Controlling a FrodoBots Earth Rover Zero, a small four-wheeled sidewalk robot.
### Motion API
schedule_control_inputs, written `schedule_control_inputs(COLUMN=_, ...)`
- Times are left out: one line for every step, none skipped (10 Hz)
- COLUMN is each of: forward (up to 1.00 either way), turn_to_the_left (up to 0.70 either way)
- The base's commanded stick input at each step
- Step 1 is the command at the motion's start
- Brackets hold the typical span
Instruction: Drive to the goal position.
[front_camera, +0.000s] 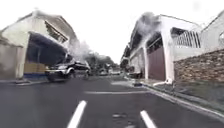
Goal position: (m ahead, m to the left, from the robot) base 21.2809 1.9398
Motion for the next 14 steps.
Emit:
schedule_control_inputs(forward=1.0, turn_to_the_left=0.01)
schedule_control_inputs(forward=1.0, turn_to_the_left=-0.25)
schedule_control_inputs(forward=1.0, turn_to_the_left=-0.35)
schedule_control_inputs(forward=1.0, turn_to_the_left=-0.37)
schedule_control_inputs(forward=1.0, turn_to_the_left=-0.18)
schedule_control_inputs(forward=1.0, turn_to_the_left=0.02)
schedule_control_inputs(forward=1.0, turn_to_the_left=0.07)
schedule_control_inputs(forward=1.0, turn_to_the_left=0.06)
schedule_control_inputs(forward=1.0, turn_to_the_left=0.0)
schedule_control_inputs(forward=1.0, turn_to_the_left=0.0)
schedule_control_inputs(forward=1.0, turn_to_the_left=0.0)
schedule_control_inputs(forward=1.0, turn_to_the_left=0.08)
schedule_control_inputs(forward=1.0, turn_to_the_left=0.17)
schedule_control_inputs(forward=1.0, turn_to_the_left=0.07)
